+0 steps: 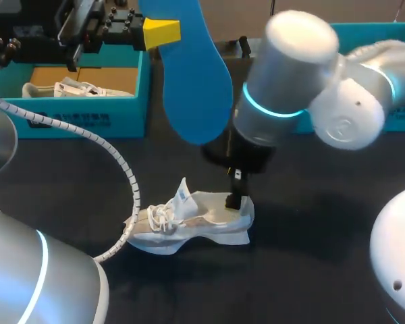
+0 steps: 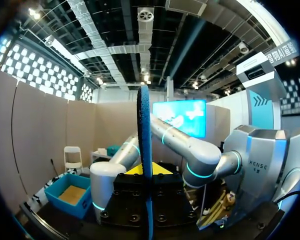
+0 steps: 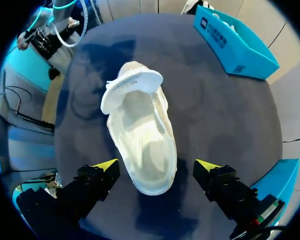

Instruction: Take the shoe out of the shoebox, open the shoe tongue, remove and reinsert the insole, then place the shoe into the shoebox

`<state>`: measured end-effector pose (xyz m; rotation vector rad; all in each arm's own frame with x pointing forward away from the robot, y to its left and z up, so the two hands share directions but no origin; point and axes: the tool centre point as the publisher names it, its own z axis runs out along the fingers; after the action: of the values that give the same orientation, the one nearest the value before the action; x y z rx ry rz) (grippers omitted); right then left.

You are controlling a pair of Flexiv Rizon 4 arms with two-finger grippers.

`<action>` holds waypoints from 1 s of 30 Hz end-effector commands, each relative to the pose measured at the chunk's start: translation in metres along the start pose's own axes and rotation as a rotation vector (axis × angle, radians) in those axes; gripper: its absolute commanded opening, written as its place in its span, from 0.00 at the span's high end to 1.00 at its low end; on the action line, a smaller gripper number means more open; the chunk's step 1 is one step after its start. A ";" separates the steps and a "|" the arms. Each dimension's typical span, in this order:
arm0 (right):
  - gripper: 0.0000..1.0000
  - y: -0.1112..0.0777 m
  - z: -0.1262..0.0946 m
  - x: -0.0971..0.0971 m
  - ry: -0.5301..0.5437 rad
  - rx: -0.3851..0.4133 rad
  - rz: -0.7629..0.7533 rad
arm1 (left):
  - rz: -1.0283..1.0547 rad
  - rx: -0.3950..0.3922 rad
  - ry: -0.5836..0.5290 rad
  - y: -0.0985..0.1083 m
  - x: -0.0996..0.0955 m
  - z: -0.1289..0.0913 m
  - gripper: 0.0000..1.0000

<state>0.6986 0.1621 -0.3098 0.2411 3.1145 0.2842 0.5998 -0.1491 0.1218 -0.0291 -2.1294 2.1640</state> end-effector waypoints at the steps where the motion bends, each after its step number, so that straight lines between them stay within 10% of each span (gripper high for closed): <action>1: 0.00 0.003 -0.004 0.003 -0.002 0.380 0.004 | 0.001 0.003 0.001 0.001 -0.001 0.002 1.00; 30: 0.00 0.018 0.003 -0.005 -0.035 0.349 -0.051 | 0.001 0.003 0.001 0.001 -0.001 0.002 1.00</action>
<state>0.6983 0.1730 -0.3080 0.1707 3.1044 -0.2529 0.5998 -0.1489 0.1218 -0.0291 -2.1292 2.1644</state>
